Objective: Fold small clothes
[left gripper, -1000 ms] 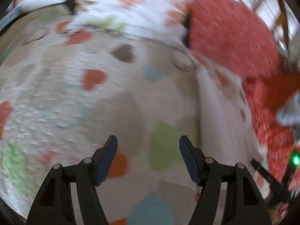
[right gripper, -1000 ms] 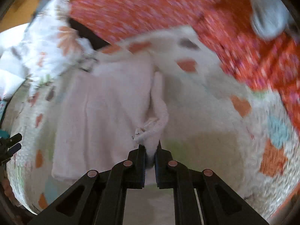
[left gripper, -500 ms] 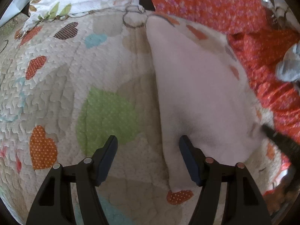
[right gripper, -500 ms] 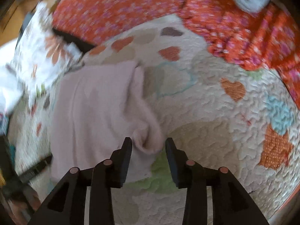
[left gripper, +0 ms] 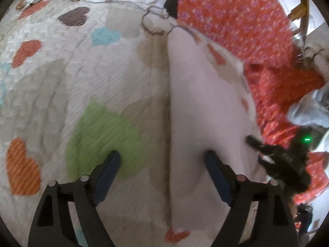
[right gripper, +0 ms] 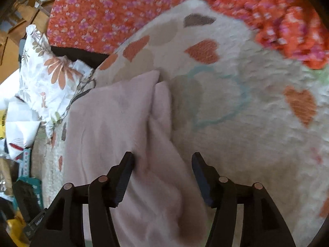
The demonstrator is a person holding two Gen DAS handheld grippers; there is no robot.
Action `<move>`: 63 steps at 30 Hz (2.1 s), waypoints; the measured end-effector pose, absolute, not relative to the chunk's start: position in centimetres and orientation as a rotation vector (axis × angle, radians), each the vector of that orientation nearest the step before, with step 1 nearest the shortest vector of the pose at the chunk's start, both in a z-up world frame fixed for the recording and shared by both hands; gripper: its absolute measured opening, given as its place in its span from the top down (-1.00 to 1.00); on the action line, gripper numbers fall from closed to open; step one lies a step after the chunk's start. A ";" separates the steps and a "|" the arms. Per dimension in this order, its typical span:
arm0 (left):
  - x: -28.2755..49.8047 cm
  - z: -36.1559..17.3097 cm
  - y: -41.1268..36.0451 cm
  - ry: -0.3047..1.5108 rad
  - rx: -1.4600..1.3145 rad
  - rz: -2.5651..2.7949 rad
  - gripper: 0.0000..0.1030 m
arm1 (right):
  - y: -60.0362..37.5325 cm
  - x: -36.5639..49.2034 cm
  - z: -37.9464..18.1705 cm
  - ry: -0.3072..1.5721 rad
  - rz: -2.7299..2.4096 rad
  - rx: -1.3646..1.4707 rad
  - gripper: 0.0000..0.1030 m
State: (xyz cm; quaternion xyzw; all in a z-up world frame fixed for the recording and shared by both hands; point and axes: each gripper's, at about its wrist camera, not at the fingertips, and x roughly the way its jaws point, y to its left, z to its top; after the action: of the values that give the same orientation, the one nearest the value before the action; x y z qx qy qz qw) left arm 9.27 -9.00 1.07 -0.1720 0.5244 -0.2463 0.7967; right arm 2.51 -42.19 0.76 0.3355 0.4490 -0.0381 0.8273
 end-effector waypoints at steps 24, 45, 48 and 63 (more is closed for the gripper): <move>10.8 6.8 -6.9 1.031 -0.151 -0.373 0.35 | -34.2 7.5 5.1 0.905 0.022 0.530 0.30; 0.3 4.7 -7.8 0.833 0.321 -0.508 -0.35 | -30.7 -1.1 6.1 0.949 0.209 0.395 0.05; 1.2 4.6 -8.9 0.808 0.306 -0.470 -0.33 | -31.3 -1.6 6.4 0.935 0.186 0.426 0.00; 1.4 2.0 -8.3 0.919 0.402 -0.375 0.85 | -33.4 -1.9 6.2 0.909 0.179 0.508 0.12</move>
State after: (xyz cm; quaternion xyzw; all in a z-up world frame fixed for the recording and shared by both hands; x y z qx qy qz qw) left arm 1.40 -8.31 2.01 0.1915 0.4380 -0.1787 0.8600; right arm -1.85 -33.40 6.25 0.2422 0.4335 0.0852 0.8638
